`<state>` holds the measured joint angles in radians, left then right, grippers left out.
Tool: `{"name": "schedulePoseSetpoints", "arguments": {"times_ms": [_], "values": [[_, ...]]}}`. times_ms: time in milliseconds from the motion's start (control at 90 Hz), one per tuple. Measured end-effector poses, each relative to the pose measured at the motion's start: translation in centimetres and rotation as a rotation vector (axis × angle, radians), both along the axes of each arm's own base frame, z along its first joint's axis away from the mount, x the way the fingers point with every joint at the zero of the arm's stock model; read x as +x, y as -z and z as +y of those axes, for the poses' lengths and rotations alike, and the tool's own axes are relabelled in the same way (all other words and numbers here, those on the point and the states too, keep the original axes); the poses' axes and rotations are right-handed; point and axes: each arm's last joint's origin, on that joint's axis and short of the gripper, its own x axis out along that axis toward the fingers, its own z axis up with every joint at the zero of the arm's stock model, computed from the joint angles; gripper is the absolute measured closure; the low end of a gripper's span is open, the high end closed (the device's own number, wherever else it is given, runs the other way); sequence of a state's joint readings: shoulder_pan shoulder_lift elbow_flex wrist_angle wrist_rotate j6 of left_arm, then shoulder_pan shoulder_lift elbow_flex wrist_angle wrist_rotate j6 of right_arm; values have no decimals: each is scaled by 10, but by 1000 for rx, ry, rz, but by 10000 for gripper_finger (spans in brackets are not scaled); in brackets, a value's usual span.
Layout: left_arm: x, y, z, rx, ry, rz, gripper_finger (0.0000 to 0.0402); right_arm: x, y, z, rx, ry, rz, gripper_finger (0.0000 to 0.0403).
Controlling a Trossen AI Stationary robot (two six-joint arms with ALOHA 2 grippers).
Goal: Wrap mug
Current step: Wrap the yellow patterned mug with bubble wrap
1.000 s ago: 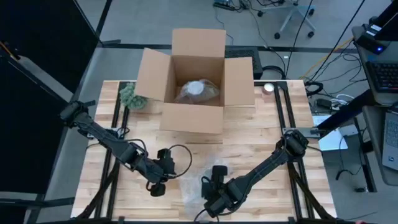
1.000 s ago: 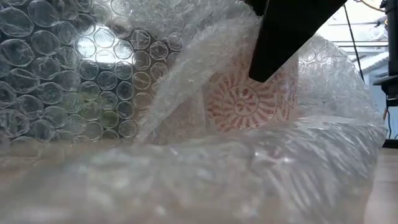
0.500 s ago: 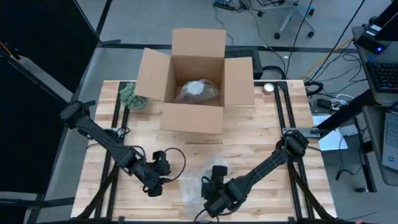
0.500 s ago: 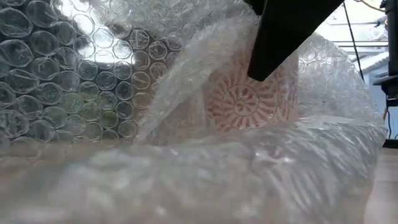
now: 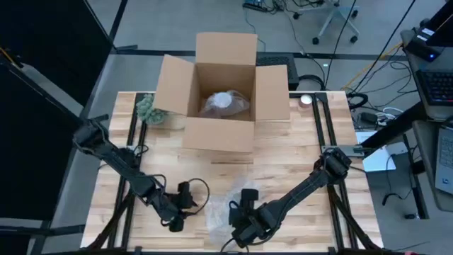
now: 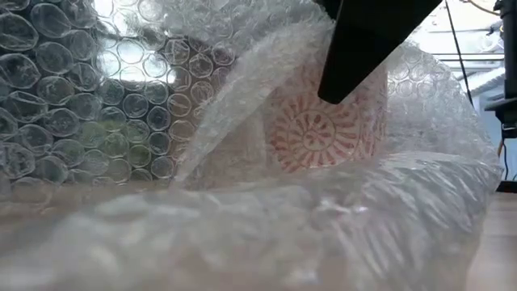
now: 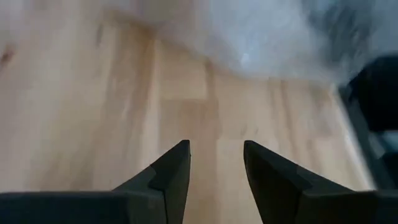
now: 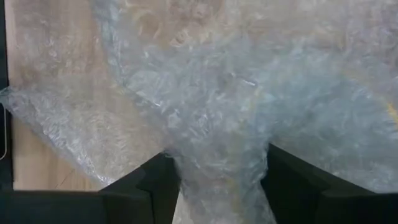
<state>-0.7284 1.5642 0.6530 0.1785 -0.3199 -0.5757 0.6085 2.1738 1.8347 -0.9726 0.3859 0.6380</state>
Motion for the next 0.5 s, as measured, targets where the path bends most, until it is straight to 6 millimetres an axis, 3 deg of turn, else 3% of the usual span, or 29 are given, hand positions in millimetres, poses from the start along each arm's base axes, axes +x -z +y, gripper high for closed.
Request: {"name": "schedulePoseSetpoints", "arguments": {"times_ms": [167, 289, 500], "values": [[17, 12, -7, 36, 35, -110, 263, 0, 0, 0, 0, 1, 0, 220], [35, -8, -7, 13, 28, -265, 263, 0, 0, 0, 1, 1, -1, 220], [68, -35, 3, -23, 36, -387, 263, 0, 0, 0, 1, 0, -3, 220]]}}
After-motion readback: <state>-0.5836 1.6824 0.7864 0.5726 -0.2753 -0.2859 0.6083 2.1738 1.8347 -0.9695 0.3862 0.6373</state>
